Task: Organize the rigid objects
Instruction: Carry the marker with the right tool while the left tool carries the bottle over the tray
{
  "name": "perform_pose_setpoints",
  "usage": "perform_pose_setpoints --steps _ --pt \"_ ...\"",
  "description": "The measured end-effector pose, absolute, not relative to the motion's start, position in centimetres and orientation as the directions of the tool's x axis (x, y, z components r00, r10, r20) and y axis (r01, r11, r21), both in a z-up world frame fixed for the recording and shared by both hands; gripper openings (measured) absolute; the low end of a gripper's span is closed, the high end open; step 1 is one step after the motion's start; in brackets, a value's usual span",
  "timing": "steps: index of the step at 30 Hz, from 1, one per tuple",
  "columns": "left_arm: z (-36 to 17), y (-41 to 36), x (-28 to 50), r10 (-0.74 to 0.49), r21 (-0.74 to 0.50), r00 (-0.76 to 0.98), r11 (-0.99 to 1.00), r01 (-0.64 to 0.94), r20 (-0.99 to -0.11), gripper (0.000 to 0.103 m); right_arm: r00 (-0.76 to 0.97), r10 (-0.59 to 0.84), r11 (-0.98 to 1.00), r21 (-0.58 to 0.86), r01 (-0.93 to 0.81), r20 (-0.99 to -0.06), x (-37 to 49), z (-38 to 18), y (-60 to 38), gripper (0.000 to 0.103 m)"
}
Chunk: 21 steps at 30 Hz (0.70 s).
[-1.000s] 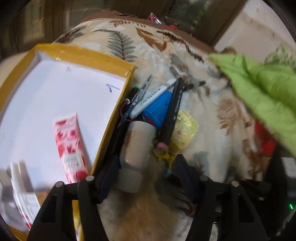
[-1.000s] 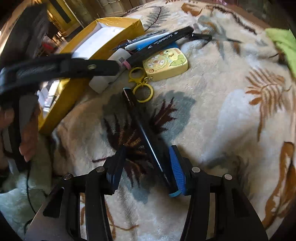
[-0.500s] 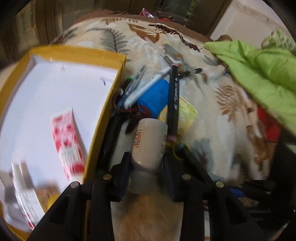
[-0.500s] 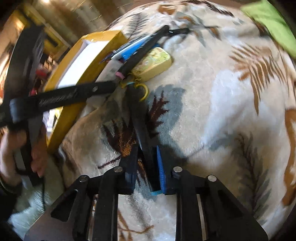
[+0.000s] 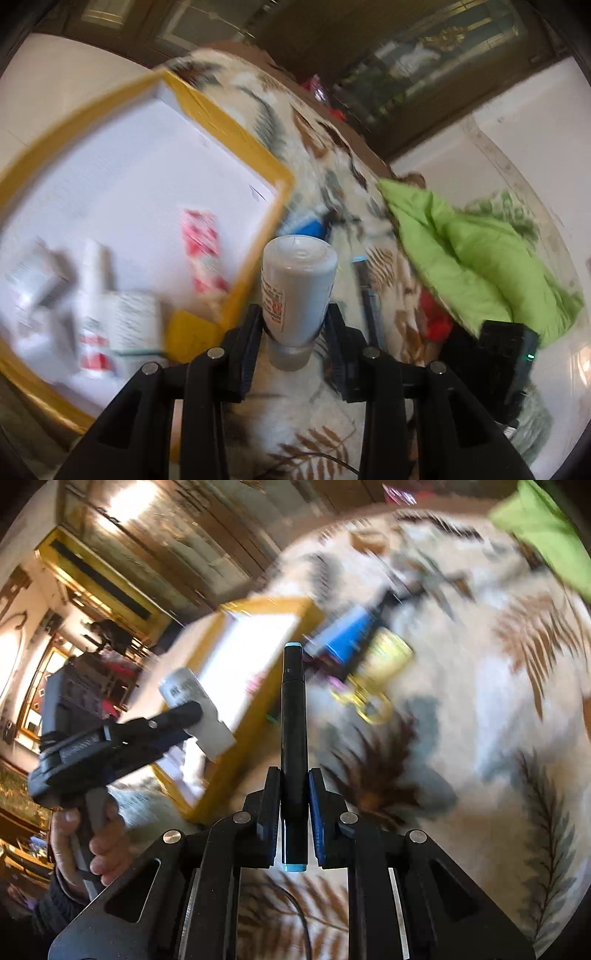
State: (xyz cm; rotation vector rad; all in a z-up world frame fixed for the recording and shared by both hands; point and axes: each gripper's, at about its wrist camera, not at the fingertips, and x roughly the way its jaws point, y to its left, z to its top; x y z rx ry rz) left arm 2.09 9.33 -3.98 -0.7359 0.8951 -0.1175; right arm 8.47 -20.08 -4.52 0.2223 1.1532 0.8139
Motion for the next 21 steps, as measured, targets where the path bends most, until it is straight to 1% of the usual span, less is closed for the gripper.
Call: perform_pose_setpoints --steps 3,8,10,12,15,17,19,21 --pt "-3.5 12.0 2.1 -0.363 -0.625 0.635 0.741 -0.248 -0.682 0.034 0.175 0.69 0.677 0.54 -0.501 -0.702 9.0 -2.1 -17.3 0.014" --pt "-4.3 16.2 2.8 -0.333 -0.602 0.6 0.729 -0.325 -0.727 0.034 0.161 0.695 0.654 0.523 -0.547 -0.701 10.5 -0.9 -11.9 0.014" --pt "-5.2 17.8 3.5 -0.322 -0.597 0.587 0.715 -0.364 -0.743 0.034 0.149 0.692 0.646 0.513 -0.566 -0.706 11.2 -1.2 -9.2 0.014" --pt "-6.3 18.9 4.1 -0.338 -0.602 0.565 0.699 -0.384 -0.753 0.034 0.124 0.68 0.641 0.503 -0.579 -0.723 11.9 -1.8 -6.5 0.014" --pt "-7.5 19.2 5.5 -0.333 -0.567 0.521 0.726 -0.39 -0.786 0.034 0.103 0.653 0.645 0.48 -0.594 -0.75 12.0 -2.6 -3.7 0.014" --pt "-8.2 19.7 5.9 -0.342 -0.571 0.513 0.719 -0.396 -0.787 0.034 0.099 0.622 0.66 0.453 -0.599 -0.777 12.2 -3.6 -2.0 0.014" --pt "-8.3 20.2 5.7 -0.318 -0.551 0.515 0.732 -0.4 -0.796 0.034 0.078 0.606 0.669 0.454 -0.589 -0.791 12.4 -4.7 -0.8 0.014" --pt "-8.5 20.5 5.5 -0.32 -0.553 0.509 0.725 -0.411 -0.799 0.035 0.075 0.582 0.677 0.432 -0.596 -0.81 12.2 -5.5 0.3 0.014"
